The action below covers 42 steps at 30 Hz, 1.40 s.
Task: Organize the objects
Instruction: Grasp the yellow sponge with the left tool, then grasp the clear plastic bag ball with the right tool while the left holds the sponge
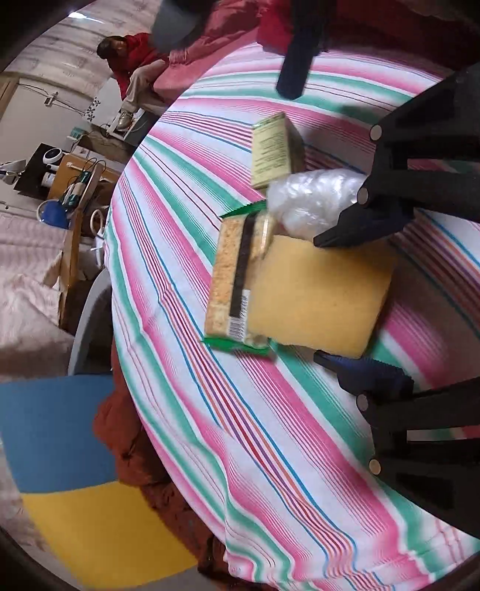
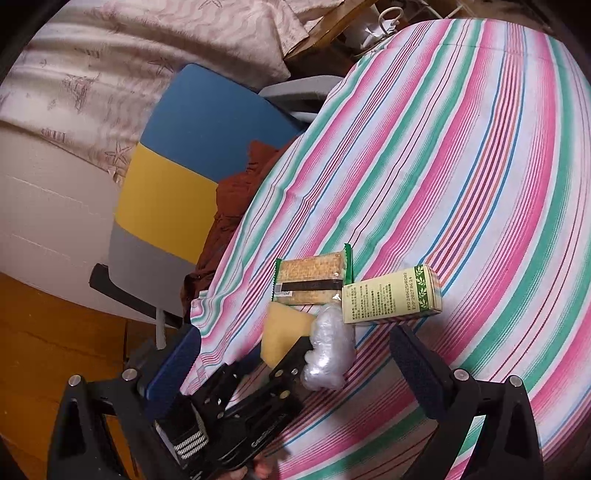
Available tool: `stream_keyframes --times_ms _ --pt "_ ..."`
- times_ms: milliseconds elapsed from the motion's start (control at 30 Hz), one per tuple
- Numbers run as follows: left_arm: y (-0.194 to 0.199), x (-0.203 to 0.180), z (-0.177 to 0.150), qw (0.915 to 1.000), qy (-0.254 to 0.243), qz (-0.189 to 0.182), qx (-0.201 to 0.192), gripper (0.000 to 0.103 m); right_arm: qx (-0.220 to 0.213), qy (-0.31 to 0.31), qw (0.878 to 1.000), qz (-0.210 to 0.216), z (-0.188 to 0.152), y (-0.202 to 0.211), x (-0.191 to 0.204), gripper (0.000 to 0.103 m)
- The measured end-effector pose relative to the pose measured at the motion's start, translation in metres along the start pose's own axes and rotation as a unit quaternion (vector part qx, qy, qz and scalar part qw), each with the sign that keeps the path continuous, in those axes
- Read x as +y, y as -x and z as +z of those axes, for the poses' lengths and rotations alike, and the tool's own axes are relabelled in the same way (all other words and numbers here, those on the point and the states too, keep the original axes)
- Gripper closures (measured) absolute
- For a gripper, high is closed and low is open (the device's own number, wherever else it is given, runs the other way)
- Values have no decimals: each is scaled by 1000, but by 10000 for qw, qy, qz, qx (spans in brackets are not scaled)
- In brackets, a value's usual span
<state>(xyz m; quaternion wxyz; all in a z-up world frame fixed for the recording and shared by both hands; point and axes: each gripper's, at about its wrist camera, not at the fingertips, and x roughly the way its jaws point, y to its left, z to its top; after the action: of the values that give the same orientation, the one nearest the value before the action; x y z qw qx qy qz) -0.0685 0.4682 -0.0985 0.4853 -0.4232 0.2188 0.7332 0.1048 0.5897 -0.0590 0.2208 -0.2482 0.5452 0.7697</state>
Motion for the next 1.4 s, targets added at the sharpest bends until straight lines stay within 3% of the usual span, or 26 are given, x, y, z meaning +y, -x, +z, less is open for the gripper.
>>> stream_keyframes --times_ms 167,333,467,633,900,967,1033,1067,1233,1333,1400 --pt "17 13 -22 9985 533 -105 -12 52 194 302 9993 -33 -5 -9 10 0" --pt "41 24 -50 9956 935 101 38 52 823 406 9957 87 -13 -32 15 0" --pt "66 30 -77 9931 1165 108 67 52 953 574 9936 -205 -18 -42 17 0" --pt "83 35 -101 9900 1390 126 186 52 1014 865 9887 -683 -21 -56 18 24" --pt "68 28 -93 9933 1077 382 174 47 971 1193 9805 -1225 -20 -77 22 31" --pt "64 27 -92 9937 1025 425 157 47 988 1237 9786 -1316 -20 -81 20 38" --pt "61 30 -95 9933 1075 382 165 46 1034 1344 9754 -1411 -20 -84 20 55" --pt "61 32 -96 9932 1107 338 136 46 1100 1374 9736 -1450 -20 -88 20 58" --pt "62 34 -100 9936 1099 251 -49 48 1201 1624 9667 -1571 -22 -91 23 64" --pt "61 33 -103 9940 1042 281 -184 48 1305 2113 9551 -1617 -33 -93 37 66" --pt "61 31 -105 9944 965 340 -250 48 1411 2713 9393 -1555 -48 -99 53 66"
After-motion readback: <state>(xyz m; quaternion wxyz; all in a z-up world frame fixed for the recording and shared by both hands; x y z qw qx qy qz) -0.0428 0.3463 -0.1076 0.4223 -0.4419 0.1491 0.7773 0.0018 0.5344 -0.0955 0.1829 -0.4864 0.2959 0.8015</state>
